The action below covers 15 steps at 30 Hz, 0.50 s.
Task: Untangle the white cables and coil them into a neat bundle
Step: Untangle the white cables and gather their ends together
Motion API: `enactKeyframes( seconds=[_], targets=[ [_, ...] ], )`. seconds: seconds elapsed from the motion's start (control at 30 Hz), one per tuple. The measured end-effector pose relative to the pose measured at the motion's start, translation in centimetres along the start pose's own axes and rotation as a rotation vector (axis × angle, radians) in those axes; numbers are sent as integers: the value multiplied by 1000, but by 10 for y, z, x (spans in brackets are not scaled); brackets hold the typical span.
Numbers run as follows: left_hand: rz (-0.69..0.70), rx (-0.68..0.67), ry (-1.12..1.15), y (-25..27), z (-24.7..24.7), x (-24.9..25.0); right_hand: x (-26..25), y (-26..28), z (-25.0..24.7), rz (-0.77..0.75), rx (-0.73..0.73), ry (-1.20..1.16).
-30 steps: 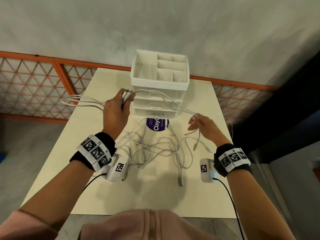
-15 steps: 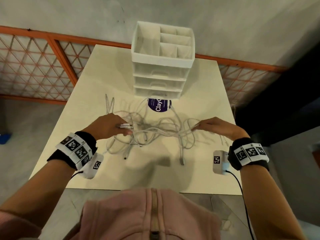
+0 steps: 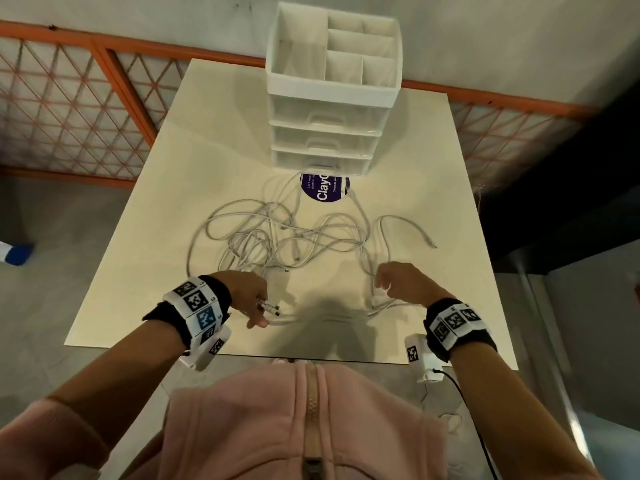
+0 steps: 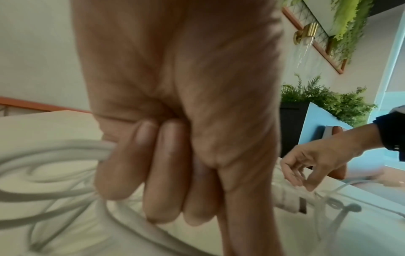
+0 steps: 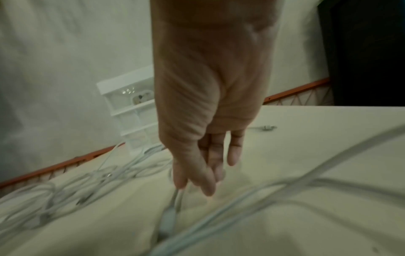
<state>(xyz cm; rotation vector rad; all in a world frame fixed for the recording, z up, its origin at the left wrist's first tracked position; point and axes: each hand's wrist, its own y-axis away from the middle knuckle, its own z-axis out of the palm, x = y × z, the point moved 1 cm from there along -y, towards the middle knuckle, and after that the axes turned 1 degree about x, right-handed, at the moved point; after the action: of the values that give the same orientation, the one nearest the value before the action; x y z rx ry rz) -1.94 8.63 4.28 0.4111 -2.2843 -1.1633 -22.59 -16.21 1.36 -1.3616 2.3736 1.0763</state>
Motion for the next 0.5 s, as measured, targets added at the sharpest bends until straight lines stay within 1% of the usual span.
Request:
enactKeyframes(
  seconds=[0.03, 0.1, 0.23, 0.3, 0.4, 0.47, 0.5],
  targets=[
    [-5, -3, -14, -1, 1, 1, 0, -1, 5, -53, 43, -32],
    [-16, -2, -26, -2, 2, 4, 2, -5, 12, -75, 91, -47],
    [-45, 0, -29, -2, 2, 5, -4, -8, 8, -16, 71, 42],
    [-43, 29, -5, -2, -1, 6, -12, -9, 0, -13, 88, 19],
    [43, 114, 86, 4, -10, 9, -27, -14, -20, -100, 230, -88],
    [120, 232, 180, 11, -22, 13, -42, -18, -39, -153, 356, -95],
    [150, 312, 245, 15, -29, 15, -50, -21, -48, -198, 411, -114]
  ],
)
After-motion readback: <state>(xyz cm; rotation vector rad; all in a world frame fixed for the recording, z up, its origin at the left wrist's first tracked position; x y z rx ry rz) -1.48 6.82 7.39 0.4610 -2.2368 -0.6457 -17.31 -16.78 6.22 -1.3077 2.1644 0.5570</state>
